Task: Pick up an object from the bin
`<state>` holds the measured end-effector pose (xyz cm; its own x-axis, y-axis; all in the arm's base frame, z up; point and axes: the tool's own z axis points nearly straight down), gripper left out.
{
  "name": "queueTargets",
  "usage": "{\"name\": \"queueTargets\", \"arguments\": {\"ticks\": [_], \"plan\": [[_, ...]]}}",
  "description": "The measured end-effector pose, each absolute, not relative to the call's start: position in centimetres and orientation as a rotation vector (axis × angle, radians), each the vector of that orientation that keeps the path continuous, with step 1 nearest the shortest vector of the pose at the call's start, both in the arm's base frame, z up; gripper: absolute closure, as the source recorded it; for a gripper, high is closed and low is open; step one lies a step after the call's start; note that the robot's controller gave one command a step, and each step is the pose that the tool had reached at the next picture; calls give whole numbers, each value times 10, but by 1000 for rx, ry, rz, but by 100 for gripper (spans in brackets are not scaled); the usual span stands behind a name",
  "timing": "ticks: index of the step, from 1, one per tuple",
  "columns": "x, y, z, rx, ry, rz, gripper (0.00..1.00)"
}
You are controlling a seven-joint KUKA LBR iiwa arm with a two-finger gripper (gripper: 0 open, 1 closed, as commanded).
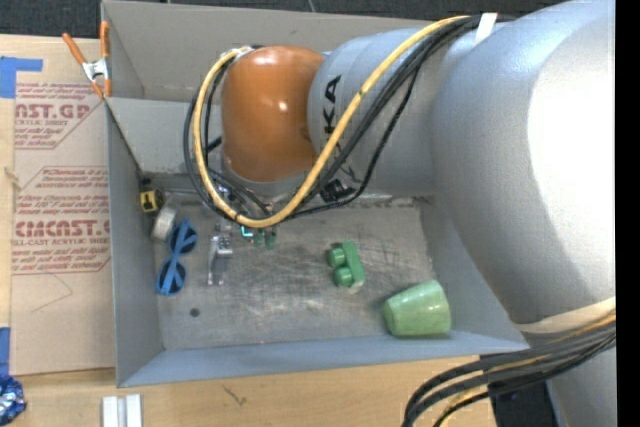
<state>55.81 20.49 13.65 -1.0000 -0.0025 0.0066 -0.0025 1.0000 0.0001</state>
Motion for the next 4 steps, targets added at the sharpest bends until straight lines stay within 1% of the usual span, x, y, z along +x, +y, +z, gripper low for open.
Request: {"name": "queueTargets", "arguments": {"ticks": [1,2,4], "plan": [[567,231,106,278,-3140,1,0],[563,234,101,286,-3130,-2,100],[563,234,101,286,-3130,-3,100]]}}
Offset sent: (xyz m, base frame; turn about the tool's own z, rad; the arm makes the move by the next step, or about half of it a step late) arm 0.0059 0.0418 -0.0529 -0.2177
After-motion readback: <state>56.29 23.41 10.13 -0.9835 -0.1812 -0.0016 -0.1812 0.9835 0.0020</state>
